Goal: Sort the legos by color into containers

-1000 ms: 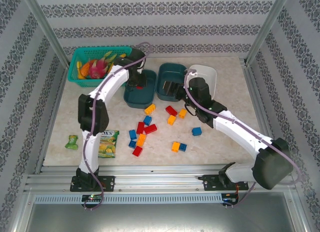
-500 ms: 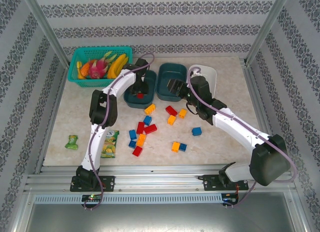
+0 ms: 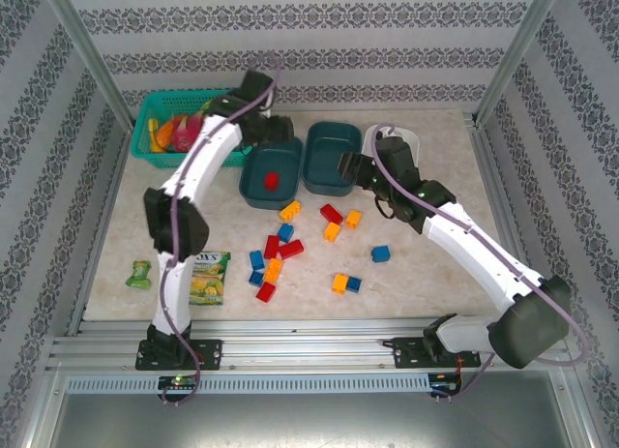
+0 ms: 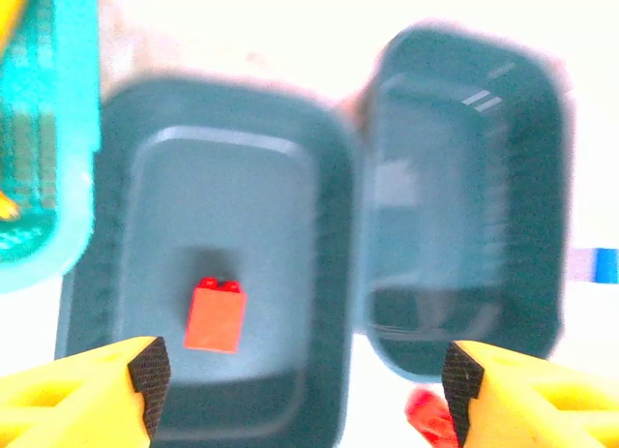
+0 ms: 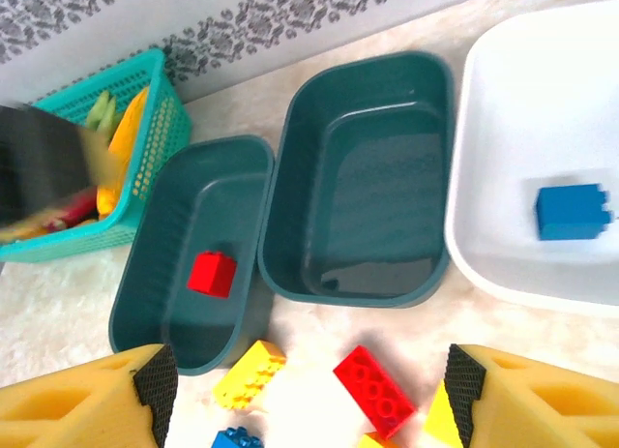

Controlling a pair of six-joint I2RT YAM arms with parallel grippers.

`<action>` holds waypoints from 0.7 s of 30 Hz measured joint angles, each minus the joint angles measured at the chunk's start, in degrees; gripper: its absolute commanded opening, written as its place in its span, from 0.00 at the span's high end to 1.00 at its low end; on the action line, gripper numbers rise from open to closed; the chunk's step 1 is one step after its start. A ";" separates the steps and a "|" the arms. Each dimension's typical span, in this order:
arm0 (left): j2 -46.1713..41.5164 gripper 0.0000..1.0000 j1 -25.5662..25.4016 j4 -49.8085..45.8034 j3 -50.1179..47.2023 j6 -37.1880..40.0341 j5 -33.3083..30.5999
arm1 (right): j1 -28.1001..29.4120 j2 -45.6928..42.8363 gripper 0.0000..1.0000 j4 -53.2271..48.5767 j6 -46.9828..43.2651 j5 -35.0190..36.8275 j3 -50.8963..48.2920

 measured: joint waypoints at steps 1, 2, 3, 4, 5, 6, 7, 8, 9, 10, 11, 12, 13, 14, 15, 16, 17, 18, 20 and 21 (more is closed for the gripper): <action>-4.22 0.20 0.00 0.90 -0.37 -0.04 1.09 | 0.00 -0.28 0.25 -1.42 0.46 0.96 0.63; -7.80 0.19 0.02 1.97 -1.29 -0.04 2.05 | 0.02 -0.63 0.26 -2.58 1.14 1.81 0.83; -12.74 0.18 0.02 3.56 -3.43 -0.07 3.43 | 0.11 -0.85 0.26 -3.76 2.03 2.56 0.83; -17.03 0.18 0.04 4.76 -5.95 -0.07 4.61 | 0.13 -0.87 0.26 -5.03 3.39 3.43 0.79; -21.29 0.18 0.07 6.16 -9.20 -0.07 5.95 | 0.35 -0.76 0.26 -5.84 4.66 4.02 0.63; -25.68 0.18 0.09 7.72 -13.42 -0.09 7.45 | 0.39 -0.55 0.27 -6.38 6.34 4.57 0.17; -29.83 0.18 0.11 9.42 -18.51 -0.35 8.96 | 0.39 -0.13 0.27 -6.73 8.22 4.76 -0.42; -33.75 0.18 0.13 10.71 -24.06 -0.72 10.49 | 0.39 0.57 0.28 -6.91 10.16 4.76 -1.07; -36.52 0.18 0.13 12.31 -28.96 -1.16 11.74 | 0.39 1.40 0.30 -6.99 11.74 4.76 -1.57; -39.78 0.18 0.13 14.43 -35.28 -1.97 13.31 | 0.39 2.82 0.32 -6.99 13.75 4.74 -2.16; -42.49 0.18 0.13 16.50 -41.90 -3.06 14.80 | 0.39 4.35 0.33 -6.88 15.50 4.72 -2.71; -44.41 0.18 0.09 18.71 -47.65 -3.87 15.72 | 0.39 5.95 0.33 -6.64 17.07 4.68 -3.17; -46.73 0.18 -0.22 21.40 -54.88 -5.09 16.48 | 0.39 8.00 0.33 -6.32 18.53 4.57 -3.61; -48.63 0.18 -0.31 23.04 -61.37 -6.36 17.00 | 0.39 9.92 0.34 -6.05 19.76 4.50 -3.85; -50.23 0.18 -0.57 24.26 -66.71 -7.58 17.40 | 0.39 11.91 0.34 -5.81 20.83 4.37 -3.85; -51.69 0.18 -0.76 25.33 -71.32 -8.83 17.64 | 0.37 13.97 0.35 -5.20 21.73 4.02 -3.85; -53.35 0.18 -1.18 26.03 -75.45 -10.10 17.70 | 0.35 16.13 0.35 -4.46 22.58 3.54 -3.85; -54.69 0.18 -1.55 26.40 -77.96 -11.04 17.62 | 0.35 17.88 0.35 -3.87 22.97 3.15 -3.85; -57.90 0.18 -2.45 27.43 -81.55 -12.79 17.53 | 0.33 21.42 0.35 -3.15 23.12 2.05 -3.78; -59.04 0.18 -2.60 27.89 -82.12 -13.29 17.38 | 0.11 22.73 0.34 -3.17 23.10 1.44 -3.61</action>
